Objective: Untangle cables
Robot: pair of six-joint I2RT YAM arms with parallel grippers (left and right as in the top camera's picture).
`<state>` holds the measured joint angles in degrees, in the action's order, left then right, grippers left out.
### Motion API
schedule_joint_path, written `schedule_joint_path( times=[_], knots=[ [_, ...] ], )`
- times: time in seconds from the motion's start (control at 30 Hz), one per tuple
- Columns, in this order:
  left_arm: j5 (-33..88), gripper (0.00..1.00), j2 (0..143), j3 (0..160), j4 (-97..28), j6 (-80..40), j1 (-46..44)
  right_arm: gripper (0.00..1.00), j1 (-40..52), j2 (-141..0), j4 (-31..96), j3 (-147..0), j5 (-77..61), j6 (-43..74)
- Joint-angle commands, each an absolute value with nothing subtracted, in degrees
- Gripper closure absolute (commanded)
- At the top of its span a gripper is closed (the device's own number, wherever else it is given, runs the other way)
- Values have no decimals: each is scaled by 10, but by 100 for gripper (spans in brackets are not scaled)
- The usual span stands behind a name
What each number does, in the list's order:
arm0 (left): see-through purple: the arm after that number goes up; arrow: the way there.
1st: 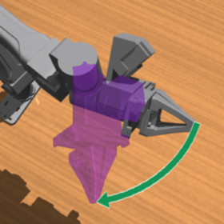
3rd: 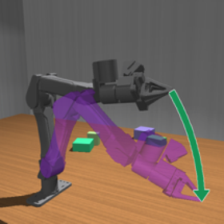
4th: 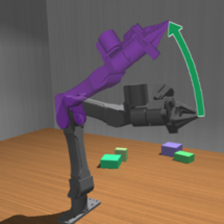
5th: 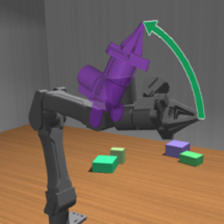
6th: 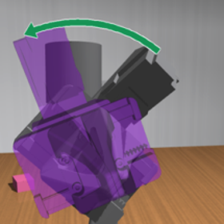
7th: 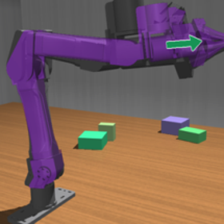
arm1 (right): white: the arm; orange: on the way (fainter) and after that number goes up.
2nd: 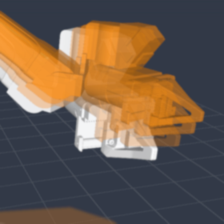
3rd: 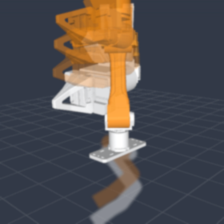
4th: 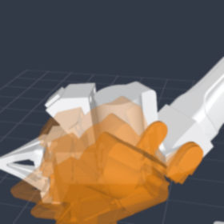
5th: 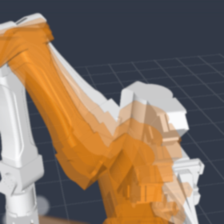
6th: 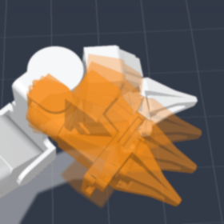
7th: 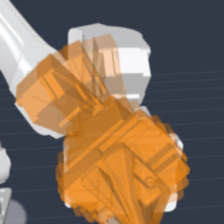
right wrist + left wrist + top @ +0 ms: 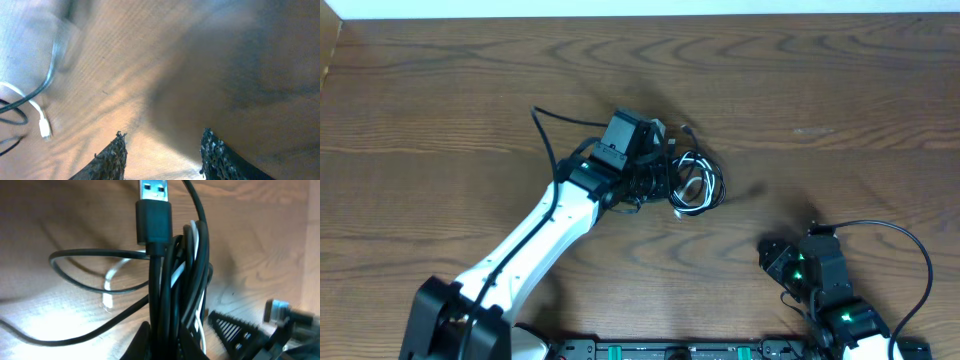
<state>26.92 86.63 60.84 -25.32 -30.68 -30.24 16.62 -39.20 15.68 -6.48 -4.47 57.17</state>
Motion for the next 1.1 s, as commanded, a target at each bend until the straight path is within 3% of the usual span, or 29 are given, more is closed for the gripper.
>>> schedule_joint_path(
  times=[0.0, 0.23, 0.37, 0.63, 1.07],
  knots=[
    [264, 92, 861, 621, -261, -200, -307, 54, 164, -393, 109, -63, -95, 547],
    [263, 92, 861, 621, -269, -165, -307, 40, 164, -393, -89, -64, -295, 420],
    [266, 92, 861, 621, -269, -166, -307, 37, 164, -393, -151, -64, -314, 419],
    [396, 92, 861, 621, -254, -172, -307, 53, 165, -394, -154, -63, -250, 415],
    [439, 93, 861, 621, -264, -172, -307, 55, 166, -394, -138, -63, -205, 380]
  ],
)
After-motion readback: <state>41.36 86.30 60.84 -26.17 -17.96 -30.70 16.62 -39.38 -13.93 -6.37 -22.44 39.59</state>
